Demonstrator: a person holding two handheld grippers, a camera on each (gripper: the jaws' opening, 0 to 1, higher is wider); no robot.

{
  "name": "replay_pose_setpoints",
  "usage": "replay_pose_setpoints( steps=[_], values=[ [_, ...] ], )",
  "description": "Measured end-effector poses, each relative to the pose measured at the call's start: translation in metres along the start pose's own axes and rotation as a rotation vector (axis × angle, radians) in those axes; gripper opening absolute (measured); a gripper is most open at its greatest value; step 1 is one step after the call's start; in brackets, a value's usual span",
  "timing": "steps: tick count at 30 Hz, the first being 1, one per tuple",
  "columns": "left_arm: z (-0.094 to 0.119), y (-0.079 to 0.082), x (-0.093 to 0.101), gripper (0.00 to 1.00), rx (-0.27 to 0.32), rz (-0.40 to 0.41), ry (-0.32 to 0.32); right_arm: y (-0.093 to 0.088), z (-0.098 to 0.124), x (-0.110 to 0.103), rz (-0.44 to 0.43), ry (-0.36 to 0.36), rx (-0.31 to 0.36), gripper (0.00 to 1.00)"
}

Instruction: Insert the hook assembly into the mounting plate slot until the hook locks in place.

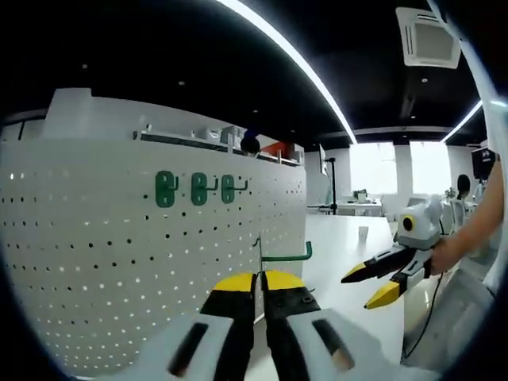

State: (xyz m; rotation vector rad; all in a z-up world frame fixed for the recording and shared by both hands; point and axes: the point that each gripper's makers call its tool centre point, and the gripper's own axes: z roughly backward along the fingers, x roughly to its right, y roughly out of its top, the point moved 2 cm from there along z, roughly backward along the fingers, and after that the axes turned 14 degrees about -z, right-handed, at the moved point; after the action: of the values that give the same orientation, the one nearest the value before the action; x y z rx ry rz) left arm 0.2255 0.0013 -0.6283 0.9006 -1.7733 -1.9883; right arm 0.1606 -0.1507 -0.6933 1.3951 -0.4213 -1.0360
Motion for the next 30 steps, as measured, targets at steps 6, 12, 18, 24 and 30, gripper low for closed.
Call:
replay_pose_setpoints(
  steps=[6,12,18,24,30],
  values=[
    [-0.001,0.0,0.002,0.02,0.002,-0.002,-0.002,0.012,0.004,-0.013,-0.017,0.061,0.065,0.5],
    [-0.001,-0.002,0.006,0.03,-0.003,0.001,-0.004,0.027,0.008,-0.024,-0.043,0.112,0.148,0.51],
    [0.0,-0.003,0.006,0.03,0.0,0.015,0.001,0.036,0.008,-0.035,-0.034,0.154,0.18,0.52],
    [0.003,-0.004,0.006,0.03,-0.001,0.022,0.01,0.038,0.0,-0.038,-0.053,0.169,0.18,0.51],
    [0.005,-0.005,0.006,0.03,-0.002,0.026,0.016,0.041,-0.015,-0.047,-0.051,0.187,0.18,0.51]
  ],
)
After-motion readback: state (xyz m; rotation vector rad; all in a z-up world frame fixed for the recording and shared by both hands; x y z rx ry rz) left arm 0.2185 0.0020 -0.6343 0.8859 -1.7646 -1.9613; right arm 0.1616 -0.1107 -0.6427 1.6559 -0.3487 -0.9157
